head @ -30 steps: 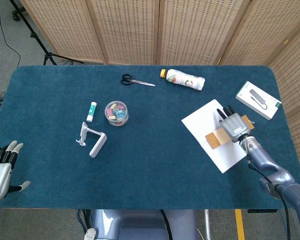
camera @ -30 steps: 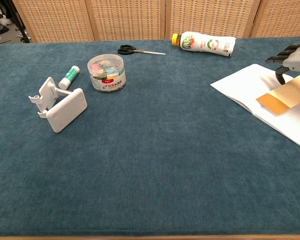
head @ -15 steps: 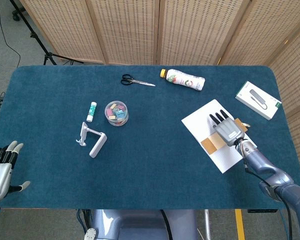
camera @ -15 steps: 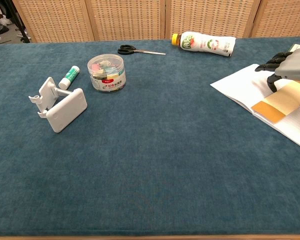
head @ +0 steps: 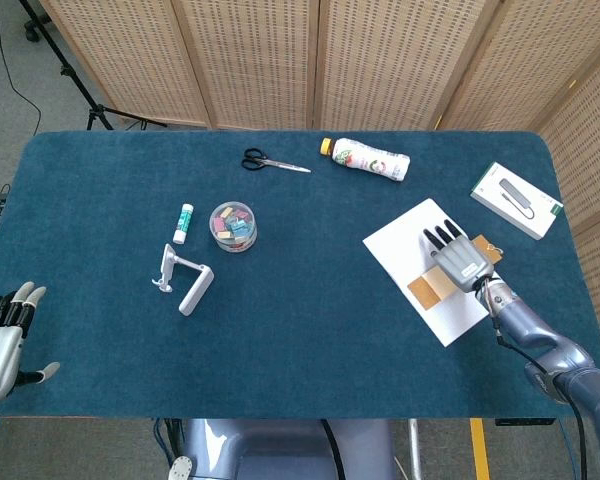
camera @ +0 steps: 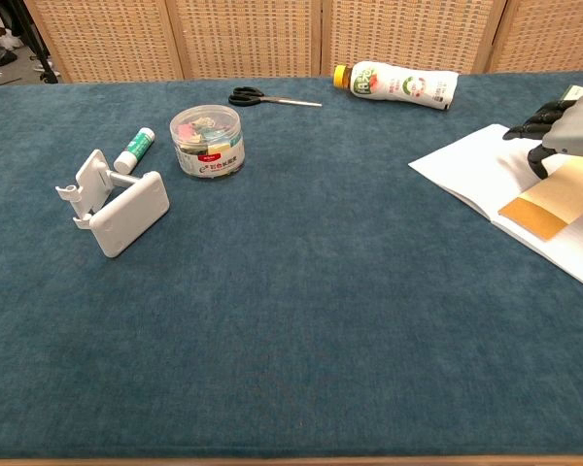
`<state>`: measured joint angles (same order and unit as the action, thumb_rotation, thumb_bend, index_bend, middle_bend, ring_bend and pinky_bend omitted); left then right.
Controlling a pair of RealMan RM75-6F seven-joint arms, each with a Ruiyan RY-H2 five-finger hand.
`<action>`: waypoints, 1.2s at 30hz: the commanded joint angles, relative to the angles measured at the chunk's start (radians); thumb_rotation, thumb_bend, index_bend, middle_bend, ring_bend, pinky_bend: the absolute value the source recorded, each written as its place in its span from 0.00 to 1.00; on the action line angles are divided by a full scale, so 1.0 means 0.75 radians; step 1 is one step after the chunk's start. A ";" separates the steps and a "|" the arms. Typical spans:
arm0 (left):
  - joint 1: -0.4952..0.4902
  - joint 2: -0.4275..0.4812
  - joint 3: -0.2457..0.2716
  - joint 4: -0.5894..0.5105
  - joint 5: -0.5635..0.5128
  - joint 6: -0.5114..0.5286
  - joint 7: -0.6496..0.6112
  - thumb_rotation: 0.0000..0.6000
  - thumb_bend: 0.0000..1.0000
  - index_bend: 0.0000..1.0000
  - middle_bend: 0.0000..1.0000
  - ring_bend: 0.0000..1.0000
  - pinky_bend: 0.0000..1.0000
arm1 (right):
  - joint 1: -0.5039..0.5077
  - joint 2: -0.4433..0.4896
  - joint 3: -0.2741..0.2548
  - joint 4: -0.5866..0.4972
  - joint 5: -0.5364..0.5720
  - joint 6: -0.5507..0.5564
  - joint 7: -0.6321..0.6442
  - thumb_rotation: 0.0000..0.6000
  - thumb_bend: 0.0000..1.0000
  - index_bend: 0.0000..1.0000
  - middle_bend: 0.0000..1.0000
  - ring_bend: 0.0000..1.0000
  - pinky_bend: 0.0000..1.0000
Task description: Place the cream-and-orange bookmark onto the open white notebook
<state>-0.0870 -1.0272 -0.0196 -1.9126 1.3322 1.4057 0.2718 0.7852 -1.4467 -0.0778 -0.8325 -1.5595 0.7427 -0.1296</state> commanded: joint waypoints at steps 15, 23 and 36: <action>-0.001 -0.003 0.004 -0.004 0.001 0.000 0.005 1.00 0.00 0.00 0.00 0.00 0.00 | -0.012 0.005 -0.006 -0.011 -0.008 -0.003 -0.007 1.00 0.16 0.47 0.00 0.00 0.00; 0.000 -0.004 0.007 -0.004 -0.001 -0.001 0.004 1.00 0.00 0.00 0.00 0.00 0.00 | -0.018 -0.006 0.002 -0.010 -0.001 0.002 -0.027 1.00 0.16 0.47 0.00 0.00 0.00; -0.002 -0.001 0.010 -0.007 0.000 -0.006 -0.003 1.00 0.00 0.00 0.00 0.00 0.00 | -0.025 0.001 0.011 -0.056 0.008 0.007 -0.065 1.00 0.14 0.44 0.00 0.00 0.00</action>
<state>-0.0886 -1.0278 -0.0121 -1.9181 1.3325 1.4013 0.2698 0.7670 -1.4472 -0.0700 -0.8723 -1.5545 0.7482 -0.1759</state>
